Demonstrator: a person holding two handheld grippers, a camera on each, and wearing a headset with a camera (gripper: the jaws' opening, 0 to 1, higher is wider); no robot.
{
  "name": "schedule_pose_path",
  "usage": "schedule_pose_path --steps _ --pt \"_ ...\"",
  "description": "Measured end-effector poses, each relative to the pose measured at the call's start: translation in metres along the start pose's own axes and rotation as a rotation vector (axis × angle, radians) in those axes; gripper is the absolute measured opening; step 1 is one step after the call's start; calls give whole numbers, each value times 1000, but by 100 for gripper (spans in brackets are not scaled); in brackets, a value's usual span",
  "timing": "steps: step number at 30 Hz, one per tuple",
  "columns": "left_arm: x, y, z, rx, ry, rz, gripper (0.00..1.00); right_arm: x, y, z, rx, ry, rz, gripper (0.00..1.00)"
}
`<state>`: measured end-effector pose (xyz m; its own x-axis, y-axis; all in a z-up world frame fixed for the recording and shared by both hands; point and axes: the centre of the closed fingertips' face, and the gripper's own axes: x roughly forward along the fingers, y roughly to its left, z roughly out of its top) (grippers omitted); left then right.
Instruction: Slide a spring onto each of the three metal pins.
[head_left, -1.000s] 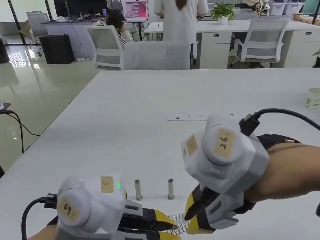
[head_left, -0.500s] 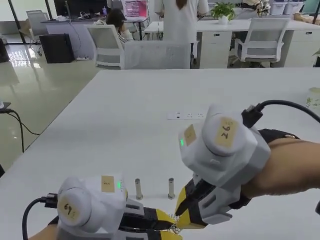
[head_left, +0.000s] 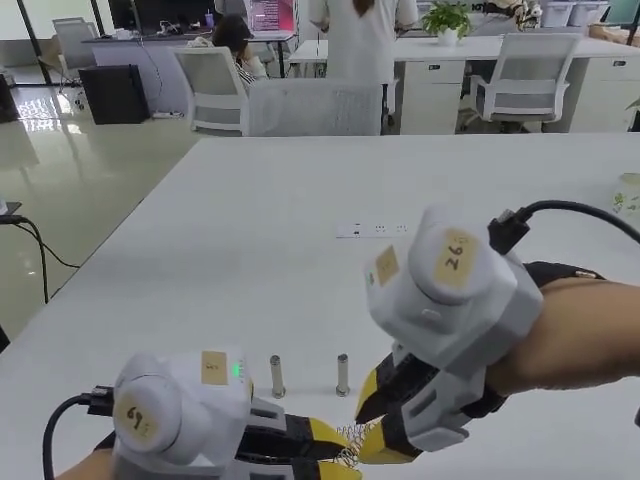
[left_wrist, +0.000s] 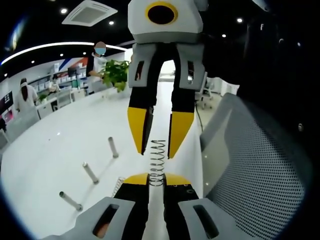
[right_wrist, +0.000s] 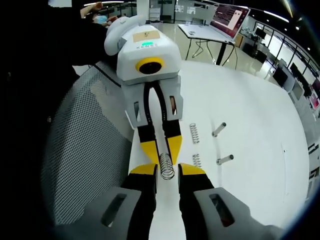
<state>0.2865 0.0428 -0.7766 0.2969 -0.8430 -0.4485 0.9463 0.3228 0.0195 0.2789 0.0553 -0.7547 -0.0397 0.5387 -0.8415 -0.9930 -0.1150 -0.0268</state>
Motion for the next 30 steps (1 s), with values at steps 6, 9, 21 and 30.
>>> schedule_pose_path --steps 6,9,21,30 --pt "0 1 3 0 -12 5 2 4 1 -4 16 -1 10 14" --pt "-1 1 4 0 -17 7 2 5 2 -4 23 -1 14 14" --pt "-3 2 13 -22 -70 8 2 6 1 0 35 -27 13 12" --pt "-2 2 13 -14 -68 10 2 6 0 1 47 -30 16 8"
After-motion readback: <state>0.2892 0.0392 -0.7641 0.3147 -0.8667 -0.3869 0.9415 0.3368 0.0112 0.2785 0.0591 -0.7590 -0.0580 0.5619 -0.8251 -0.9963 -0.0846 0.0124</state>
